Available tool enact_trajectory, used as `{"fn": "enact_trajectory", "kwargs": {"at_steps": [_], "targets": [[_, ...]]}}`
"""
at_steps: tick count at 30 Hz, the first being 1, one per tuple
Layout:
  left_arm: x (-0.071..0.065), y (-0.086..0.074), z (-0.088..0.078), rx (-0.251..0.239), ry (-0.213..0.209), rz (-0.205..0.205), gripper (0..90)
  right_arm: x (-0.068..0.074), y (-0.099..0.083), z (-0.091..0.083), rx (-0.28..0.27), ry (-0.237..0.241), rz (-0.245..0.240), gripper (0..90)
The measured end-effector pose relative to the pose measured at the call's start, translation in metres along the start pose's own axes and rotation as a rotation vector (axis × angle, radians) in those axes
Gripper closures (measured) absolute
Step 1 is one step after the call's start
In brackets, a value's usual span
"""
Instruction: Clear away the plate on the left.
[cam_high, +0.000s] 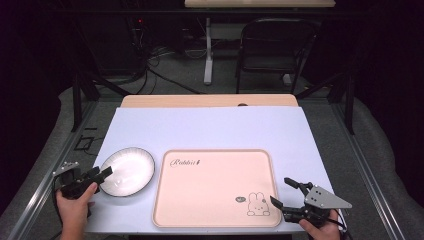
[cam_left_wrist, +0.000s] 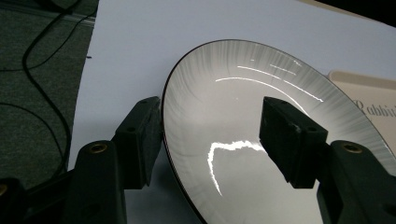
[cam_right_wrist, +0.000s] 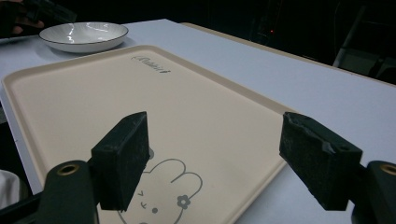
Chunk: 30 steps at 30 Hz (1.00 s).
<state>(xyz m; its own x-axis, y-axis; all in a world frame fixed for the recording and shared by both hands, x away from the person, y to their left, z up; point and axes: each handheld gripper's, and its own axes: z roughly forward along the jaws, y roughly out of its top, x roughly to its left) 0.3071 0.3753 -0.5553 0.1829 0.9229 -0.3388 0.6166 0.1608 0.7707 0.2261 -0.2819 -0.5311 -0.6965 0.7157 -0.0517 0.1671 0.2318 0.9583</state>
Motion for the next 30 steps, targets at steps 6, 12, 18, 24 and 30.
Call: {"fn": "enact_trajectory", "kwargs": {"at_steps": [6, 12, 18, 24, 30], "targets": [[0.001, -0.002, 0.004, 0.019, 0.001, -0.011, 40.0, 0.0, 0.0, 0.0, -0.001, 0.001, 0.0, 23.6], [0.003, -0.005, 0.009, 0.044, -0.001, -0.011, 42.2, 0.0, 0.0, 0.0, -0.001, 0.001, 0.0, 23.6], [0.003, -0.007, 0.015, 0.075, 0.001, -0.016, 44.5, 0.0, 0.0, 0.0, -0.002, 0.002, -0.001, 23.6], [0.004, -0.006, 0.016, 0.075, 0.005, -0.029, 47.9, 0.0, 0.0, 0.0, -0.002, 0.003, -0.001, 23.6], [0.005, -0.005, 0.016, 0.086, 0.031, -0.028, 56.7, 0.0, 0.0, 0.0, 0.001, 0.002, 0.0, 23.6]]}}
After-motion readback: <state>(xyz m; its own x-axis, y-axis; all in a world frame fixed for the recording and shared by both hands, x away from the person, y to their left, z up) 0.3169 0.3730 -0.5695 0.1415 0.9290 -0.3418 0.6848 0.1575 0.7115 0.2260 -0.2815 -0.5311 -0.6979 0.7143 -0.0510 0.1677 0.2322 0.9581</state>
